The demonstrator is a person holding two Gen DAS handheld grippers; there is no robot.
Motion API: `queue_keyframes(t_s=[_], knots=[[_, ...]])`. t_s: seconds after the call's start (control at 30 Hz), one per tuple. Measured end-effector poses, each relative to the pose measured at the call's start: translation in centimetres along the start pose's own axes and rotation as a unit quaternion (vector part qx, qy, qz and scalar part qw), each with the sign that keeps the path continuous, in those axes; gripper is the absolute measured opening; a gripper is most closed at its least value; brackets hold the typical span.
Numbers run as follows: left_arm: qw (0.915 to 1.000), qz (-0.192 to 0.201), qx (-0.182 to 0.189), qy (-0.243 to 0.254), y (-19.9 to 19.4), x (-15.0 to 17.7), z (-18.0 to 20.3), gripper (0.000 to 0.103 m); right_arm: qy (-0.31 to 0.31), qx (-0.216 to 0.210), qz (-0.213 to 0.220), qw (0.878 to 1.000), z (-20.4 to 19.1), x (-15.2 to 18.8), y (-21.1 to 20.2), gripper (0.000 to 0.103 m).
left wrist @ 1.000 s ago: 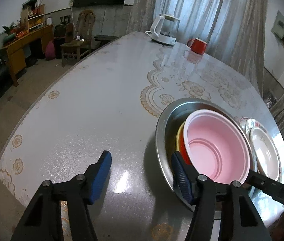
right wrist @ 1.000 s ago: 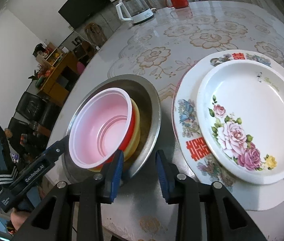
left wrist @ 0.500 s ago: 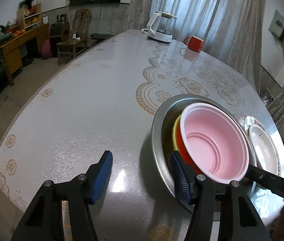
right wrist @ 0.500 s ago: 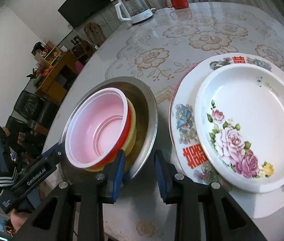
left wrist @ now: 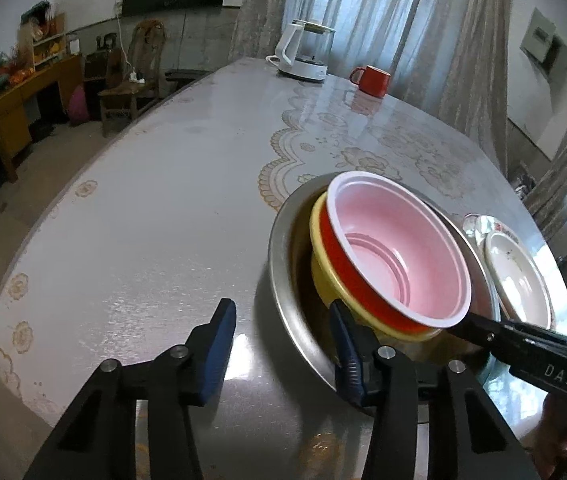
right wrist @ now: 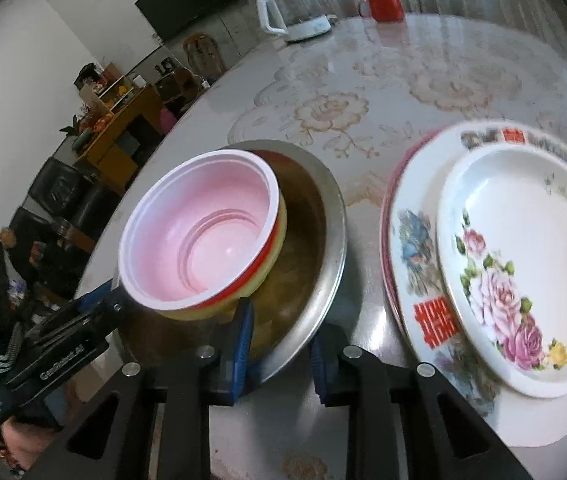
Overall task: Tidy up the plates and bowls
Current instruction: 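Grasp the steel bowl rim with both grippers and lift it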
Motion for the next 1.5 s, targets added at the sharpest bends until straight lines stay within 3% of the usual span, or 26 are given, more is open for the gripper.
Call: queue_keyframes(t_s=[0.23, 0.33, 0.6, 0.67, 0.87, 1.13, 1.5], knots=[[0.9988, -0.009, 0.017, -0.044, 0.9, -0.2, -1.0, 0.053, 0.017, -0.019, 0.006, 1.0, 0.4, -0.3, 0.8, 0.026], [0.9993, -0.008, 0.01, -0.034, 1.3, -0.1, -0.7, 0.053, 0.017, -0.017, -0.001, 1.0, 0.2, -0.4, 1.1, 0.027], [0.9994, -0.021, 0.026, -0.01, 1.3, 1.0, 0.3, 0.022, 0.029, -0.046, -0.003, 0.999, 0.5, 0.1, 1.7, 0.021], [0.9992, -0.022, 0.031, -0.015, 1.1, 1.1, 0.3, 0.02, 0.033, -0.051, -0.004, 0.998, 0.5, 0.2, 1.7, 0.019], [0.9986, -0.023, 0.037, -0.029, -0.1, 1.1, 0.0, 0.021, 0.065, -0.068, -0.004, 0.996, 1.2, 0.5, 1.7, 0.018], [0.9985, -0.038, 0.026, -0.031, -0.1, 1.0, -0.1, 0.024, 0.063, -0.063, 0.005, 0.996, 1.2, 0.4, 0.9, 0.018], [0.9993, -0.014, 0.023, -0.027, -0.7, 1.5, 0.1, 0.022, 0.053, -0.062, 0.014, 0.997, 1.3, 0.5, 0.5, 0.016]])
Point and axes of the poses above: each gripper's, at about its wrist camera, not at the fingertips, and y roughly the way its jaws point, z to its right, x to its underside, the point moved 1 cm from there along y, roughly the way its jaws point, and after that the axes turned 13 degrees about -y, right-handed, at the moved point
